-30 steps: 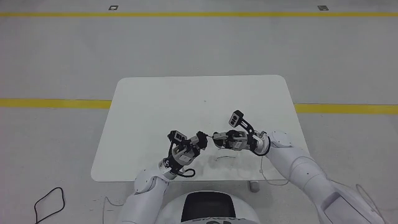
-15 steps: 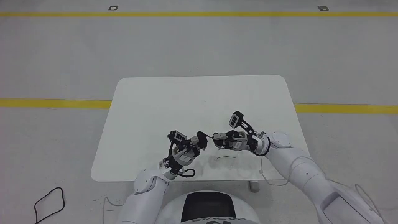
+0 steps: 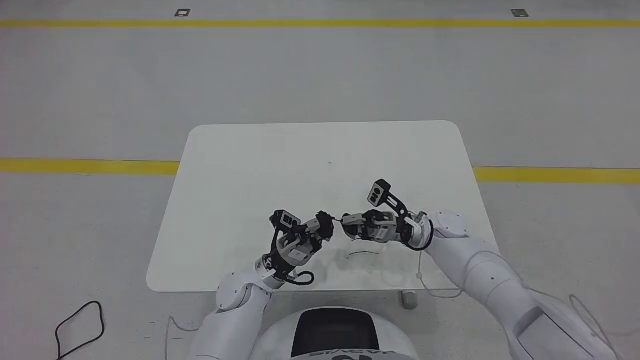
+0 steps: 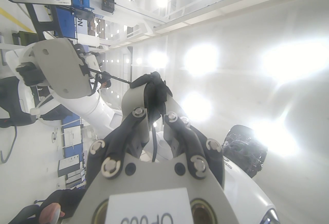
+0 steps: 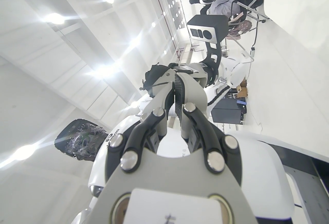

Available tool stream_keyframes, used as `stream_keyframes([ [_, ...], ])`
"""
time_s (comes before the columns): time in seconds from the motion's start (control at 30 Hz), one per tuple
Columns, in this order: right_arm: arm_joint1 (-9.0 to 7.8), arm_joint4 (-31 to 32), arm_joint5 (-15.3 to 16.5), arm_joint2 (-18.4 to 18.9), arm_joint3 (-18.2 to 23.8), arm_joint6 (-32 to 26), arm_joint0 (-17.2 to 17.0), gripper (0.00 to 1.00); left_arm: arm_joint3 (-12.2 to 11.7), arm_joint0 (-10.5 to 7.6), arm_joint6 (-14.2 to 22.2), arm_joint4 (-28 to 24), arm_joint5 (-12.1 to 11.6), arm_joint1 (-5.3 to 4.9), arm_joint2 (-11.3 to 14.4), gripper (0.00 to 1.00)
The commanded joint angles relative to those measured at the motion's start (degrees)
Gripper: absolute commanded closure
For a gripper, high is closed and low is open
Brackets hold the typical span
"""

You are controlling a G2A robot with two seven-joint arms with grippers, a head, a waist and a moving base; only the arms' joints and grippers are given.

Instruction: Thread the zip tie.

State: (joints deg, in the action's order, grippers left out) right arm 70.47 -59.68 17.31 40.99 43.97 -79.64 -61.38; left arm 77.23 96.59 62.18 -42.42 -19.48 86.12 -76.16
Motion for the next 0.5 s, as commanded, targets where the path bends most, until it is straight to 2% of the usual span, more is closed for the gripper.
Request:
stream_keyframes([
  [0.0, 0.05, 0.1, 0.0, 0.0, -0.1, 0.0, 0.1, 1.0, 0.0, 0.0, 0.0, 0.0, 0.0, 0.0, 0.0, 1.0],
  [0.47, 0.37, 0.2, 0.2, 0.2, -1.0, 0.0, 0.2, 1.0, 0.0, 0.0, 0.0, 0.0, 0.0, 0.0, 0.0, 1.0],
])
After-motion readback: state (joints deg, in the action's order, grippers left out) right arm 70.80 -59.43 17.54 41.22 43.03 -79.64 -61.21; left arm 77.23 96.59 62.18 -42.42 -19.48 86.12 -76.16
